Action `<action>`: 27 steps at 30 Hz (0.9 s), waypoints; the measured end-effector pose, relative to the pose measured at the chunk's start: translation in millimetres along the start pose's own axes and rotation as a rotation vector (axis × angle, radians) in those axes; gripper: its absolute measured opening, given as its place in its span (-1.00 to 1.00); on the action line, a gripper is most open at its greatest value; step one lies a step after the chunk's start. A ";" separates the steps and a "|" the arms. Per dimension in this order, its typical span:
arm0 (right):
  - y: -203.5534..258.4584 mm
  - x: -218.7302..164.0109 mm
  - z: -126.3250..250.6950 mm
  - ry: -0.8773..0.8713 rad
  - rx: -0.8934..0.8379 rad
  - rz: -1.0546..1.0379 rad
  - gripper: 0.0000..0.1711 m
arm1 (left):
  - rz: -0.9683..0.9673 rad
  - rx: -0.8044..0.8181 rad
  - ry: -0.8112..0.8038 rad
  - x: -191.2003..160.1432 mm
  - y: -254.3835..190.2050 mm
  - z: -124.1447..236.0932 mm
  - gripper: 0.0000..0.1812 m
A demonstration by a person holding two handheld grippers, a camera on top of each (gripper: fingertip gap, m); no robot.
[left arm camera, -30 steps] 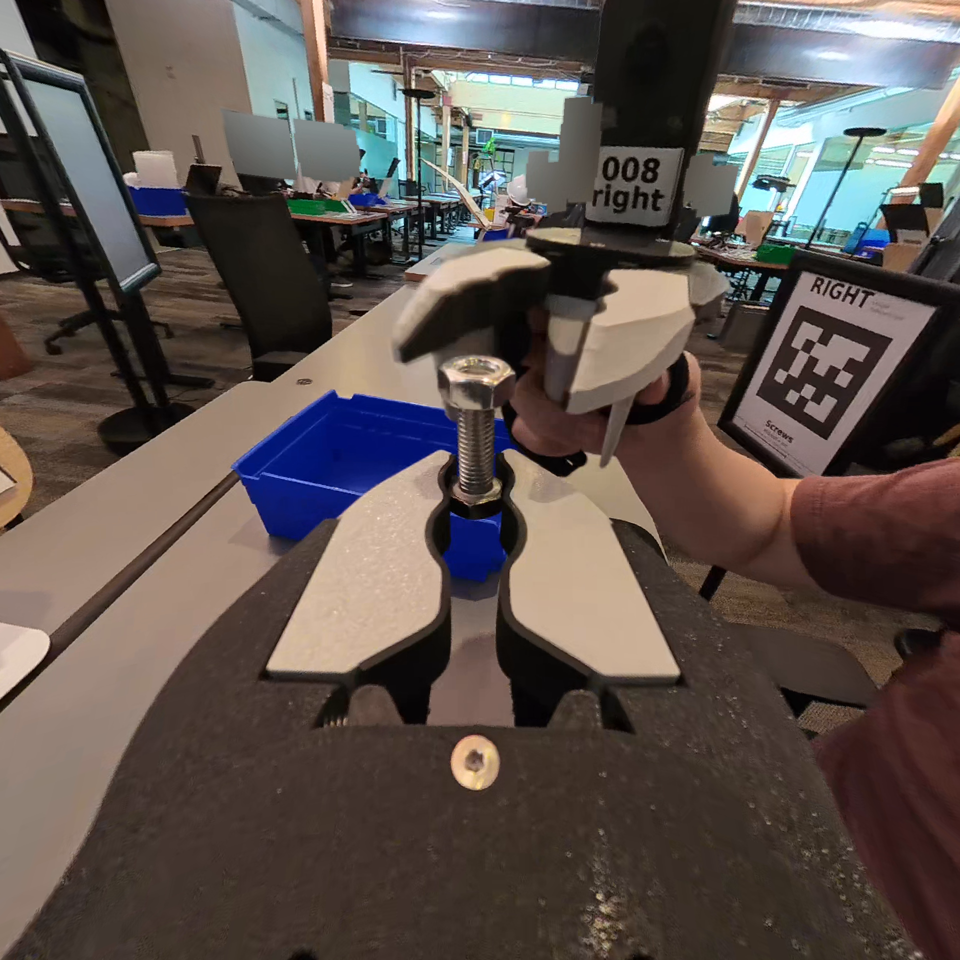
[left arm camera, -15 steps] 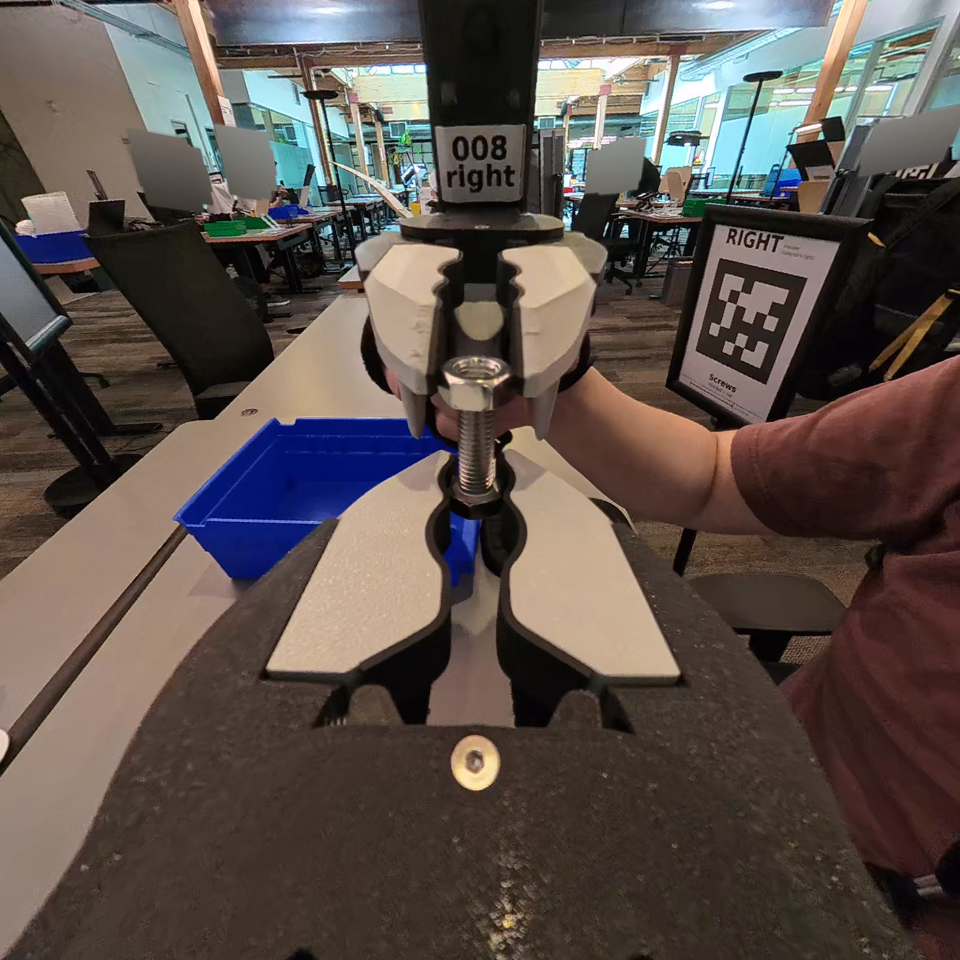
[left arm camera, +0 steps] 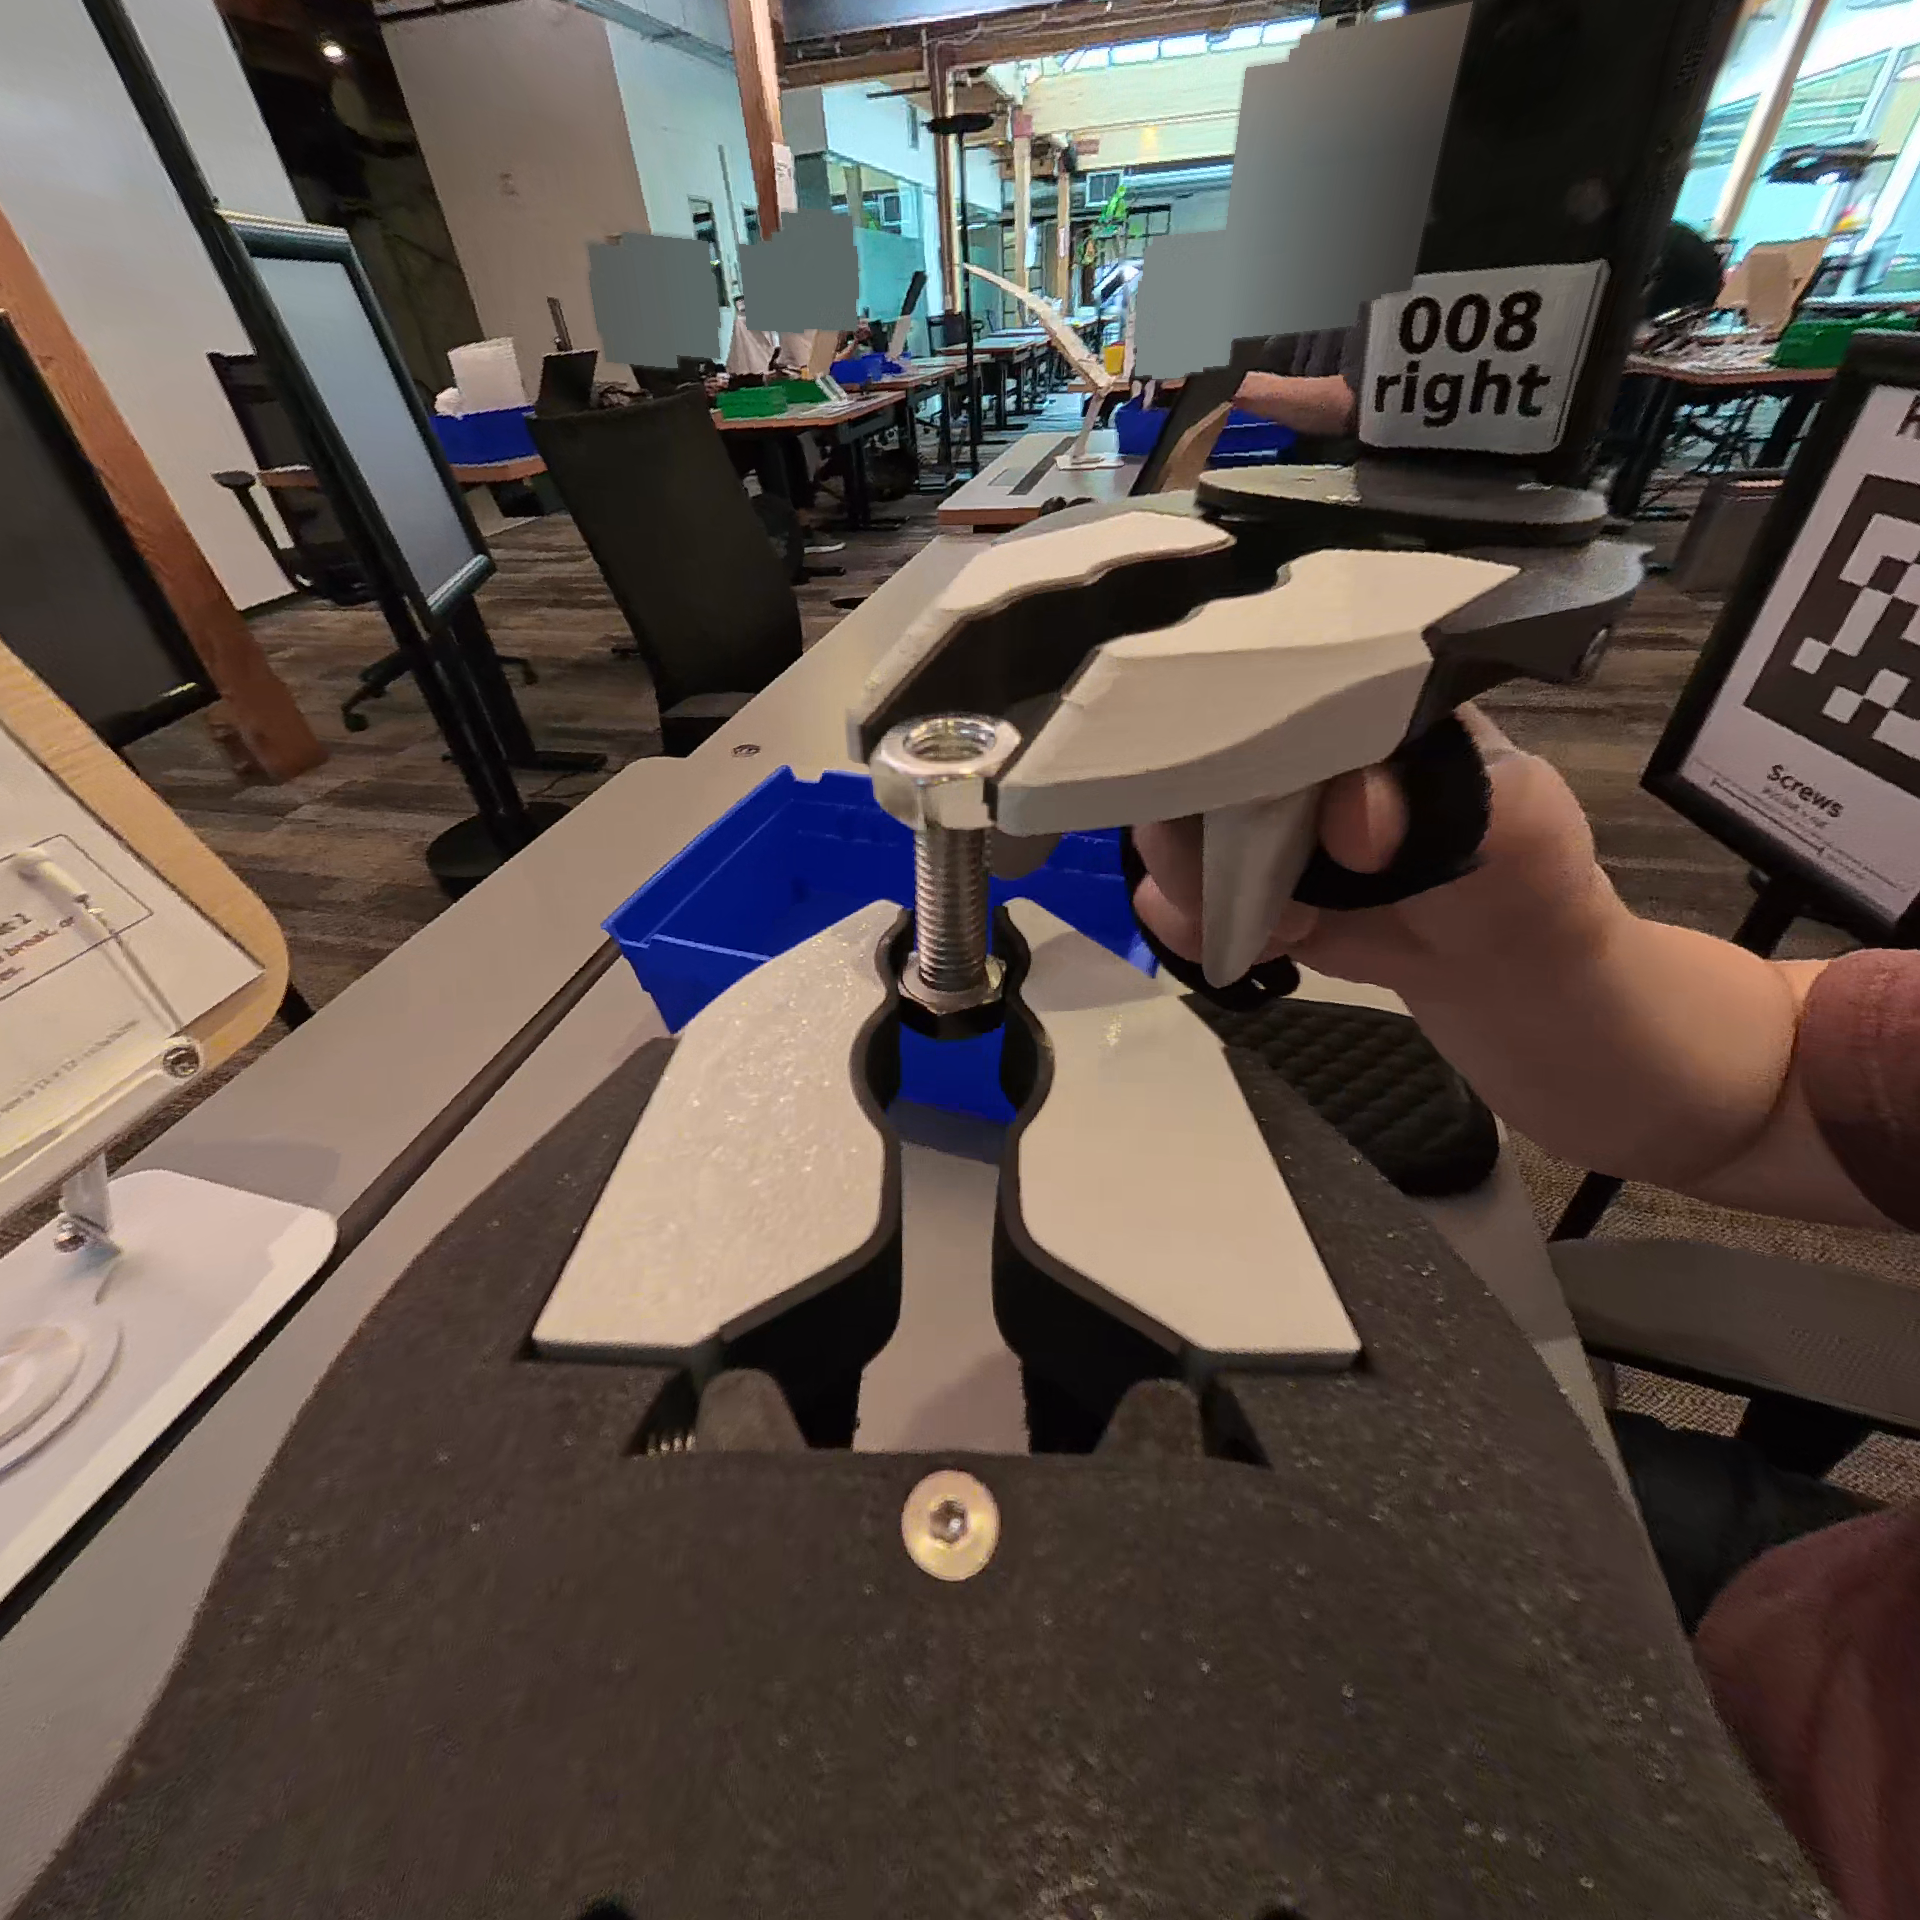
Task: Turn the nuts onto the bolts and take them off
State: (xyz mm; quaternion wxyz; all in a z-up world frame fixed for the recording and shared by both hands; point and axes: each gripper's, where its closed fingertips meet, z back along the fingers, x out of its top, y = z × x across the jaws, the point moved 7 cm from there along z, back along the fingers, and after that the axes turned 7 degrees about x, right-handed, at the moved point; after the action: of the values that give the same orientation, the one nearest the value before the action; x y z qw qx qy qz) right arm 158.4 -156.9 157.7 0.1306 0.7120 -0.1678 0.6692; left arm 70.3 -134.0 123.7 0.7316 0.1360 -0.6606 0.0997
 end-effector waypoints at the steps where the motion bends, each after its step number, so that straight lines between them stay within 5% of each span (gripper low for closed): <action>1: 1.6 1.3 1.2 0.000 0.033 0.017 -0.68 | 0.010 -0.031 -0.012 1.3 -1.8 0.7 -0.85; 3: 4.2 5.1 6.0 -0.009 0.113 0.046 -0.54 | 0.032 -0.117 -0.028 4.0 -7.3 2.7 -0.85; 9: 10.7 17.8 25.1 -0.029 0.354 0.065 -0.56 | 0.004 -0.319 -0.063 9.7 -25.8 9.3 -0.85; 27: 25.2 10.6 20.0 0.065 0.347 0.075 -0.69 | -0.147 -0.253 -0.043 7.4 -36.9 5.6 -0.85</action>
State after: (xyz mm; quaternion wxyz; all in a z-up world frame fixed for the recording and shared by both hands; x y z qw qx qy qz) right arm 166.7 -188.7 165.8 -0.0137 0.6950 -0.0720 0.7152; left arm 77.8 -170.9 129.1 0.7339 0.0928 -0.6717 -0.0410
